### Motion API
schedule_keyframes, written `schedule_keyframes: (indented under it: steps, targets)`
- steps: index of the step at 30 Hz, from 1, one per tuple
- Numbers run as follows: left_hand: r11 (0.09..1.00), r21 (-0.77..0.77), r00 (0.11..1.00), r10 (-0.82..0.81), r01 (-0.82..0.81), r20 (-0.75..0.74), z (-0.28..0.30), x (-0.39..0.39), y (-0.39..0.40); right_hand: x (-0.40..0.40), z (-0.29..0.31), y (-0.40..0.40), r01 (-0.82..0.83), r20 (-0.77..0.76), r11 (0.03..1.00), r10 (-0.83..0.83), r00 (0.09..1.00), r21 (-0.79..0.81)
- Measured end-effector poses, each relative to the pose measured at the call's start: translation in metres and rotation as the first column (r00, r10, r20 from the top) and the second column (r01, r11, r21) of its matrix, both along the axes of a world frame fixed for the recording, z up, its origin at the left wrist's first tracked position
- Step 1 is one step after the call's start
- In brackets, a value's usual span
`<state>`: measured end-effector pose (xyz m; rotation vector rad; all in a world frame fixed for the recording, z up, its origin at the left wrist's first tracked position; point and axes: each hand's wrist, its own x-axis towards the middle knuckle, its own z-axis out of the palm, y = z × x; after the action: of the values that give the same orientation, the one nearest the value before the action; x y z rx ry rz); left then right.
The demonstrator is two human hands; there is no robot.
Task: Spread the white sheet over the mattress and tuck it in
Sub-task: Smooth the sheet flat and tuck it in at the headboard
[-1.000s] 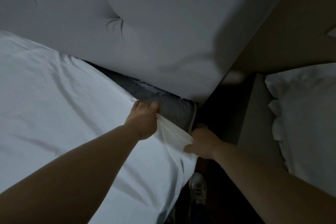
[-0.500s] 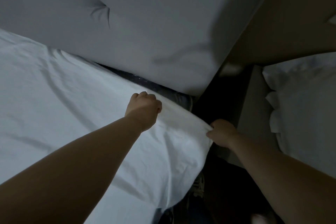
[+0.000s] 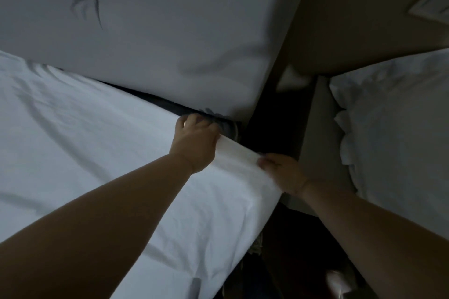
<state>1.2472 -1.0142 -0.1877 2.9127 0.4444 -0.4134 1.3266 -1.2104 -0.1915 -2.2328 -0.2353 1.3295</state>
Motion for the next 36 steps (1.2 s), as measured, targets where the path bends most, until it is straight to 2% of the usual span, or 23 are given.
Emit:
schedule_keyframes:
  steps: [2, 4, 6, 8, 10, 12, 15, 16, 18, 19, 21, 23, 26, 29, 31, 33, 36]
  targets:
    - [0.995, -0.098, 0.997, 0.001, -0.008, -0.075, 0.003, -0.001, 0.003, -0.005, -0.009, 0.001, -0.087, -0.232, 0.994, 0.07, 0.97, -0.063]
    - [0.98, -0.193, 0.982, 0.009, -0.046, -0.189, 0.003, -0.004, 0.008, -0.011, -0.014, 0.003, -0.253, -0.463, 0.961, 0.175, 0.869, -0.111]
    - [0.971, -0.226, 0.968, 0.024, -0.083, -0.25, 0.001, -0.006, 0.013, -0.012, -0.015, 0.006, -0.362, -0.55, 0.927, 0.252, 0.797, -0.101]
    - [0.967, -0.23, 0.965, 0.045, -0.107, -0.258, -0.001, -0.004, 0.015, -0.007, -0.018, 0.013, -0.26, -0.516, 0.965, 0.202, 0.832, -0.042]
    - [0.966, -0.231, 0.97, 0.062, -0.118, -0.236, -0.002, 0.001, 0.015, -0.005, -0.02, 0.025, -0.016, -0.526, 0.998, 0.042, 0.849, 0.054]
    - [0.965, -0.24, 0.976, 0.059, -0.11, -0.209, -0.004, 0.005, 0.015, -0.007, -0.022, 0.039, 0.063, -0.532, 0.99, 0.014, 0.846, 0.126]
    - [0.971, -0.231, 0.986, 0.015, -0.054, -0.166, -0.004, 0.0, 0.013, -0.01, -0.027, 0.041, -0.063, -0.406, 0.987, 0.118, 0.906, 0.146]
    - [0.983, -0.184, 0.991, -0.007, -0.018, -0.134, -0.006, -0.004, 0.014, -0.006, -0.03, 0.037, -0.069, -0.365, 0.989, 0.113, 0.924, 0.131]
    - [0.999, -0.026, 0.991, -0.023, 0.019, -0.131, -0.014, -0.014, 0.018, 0.006, -0.034, 0.026, 0.02, -0.337, 0.995, 0.016, 0.941, 0.101]
    - [0.998, 0.058, 0.988, 0.004, 0.005, -0.153, -0.021, -0.018, 0.021, 0.012, -0.036, 0.023, 0.07, -0.321, 0.993, -0.036, 0.946, 0.095]
    - [0.984, 0.164, 0.989, 0.085, -0.065, -0.119, -0.034, -0.021, 0.027, 0.022, -0.041, 0.022, 0.059, -0.23, 0.993, -0.034, 0.973, 0.101]
    - [0.97, 0.173, 0.984, 0.177, -0.17, -0.027, -0.044, -0.015, 0.028, 0.03, -0.048, 0.029, 0.029, -0.128, 0.995, -0.017, 0.992, 0.091]
    - [0.922, -0.011, 0.921, 0.387, -0.387, 0.046, -0.048, 0.005, 0.02, 0.036, -0.055, 0.037, 0.02, -0.08, 0.998, -0.015, 0.997, 0.055]
    - [0.781, -0.221, 0.787, 0.611, -0.584, 0.079, -0.052, 0.025, 0.011, 0.033, -0.062, 0.042, -0.032, -0.094, 0.994, 0.042, 0.995, 0.106]
    - [0.709, -0.328, 0.72, 0.685, -0.624, 0.111, -0.059, 0.033, 0.007, 0.033, -0.069, 0.045, -0.043, 0.015, 0.995, 0.042, 0.999, 0.091]
    - [0.642, -0.42, 0.655, 0.743, -0.641, 0.136, -0.065, 0.035, 0.005, 0.04, -0.082, 0.049, 0.004, 0.238, 0.999, -0.011, 0.971, 0.032]
    - [0.628, -0.518, 0.66, 0.736, -0.581, 0.152, -0.078, 0.026, -0.005, 0.048, -0.102, 0.06, 0.053, 0.38, 0.996, -0.023, 0.925, -0.069]
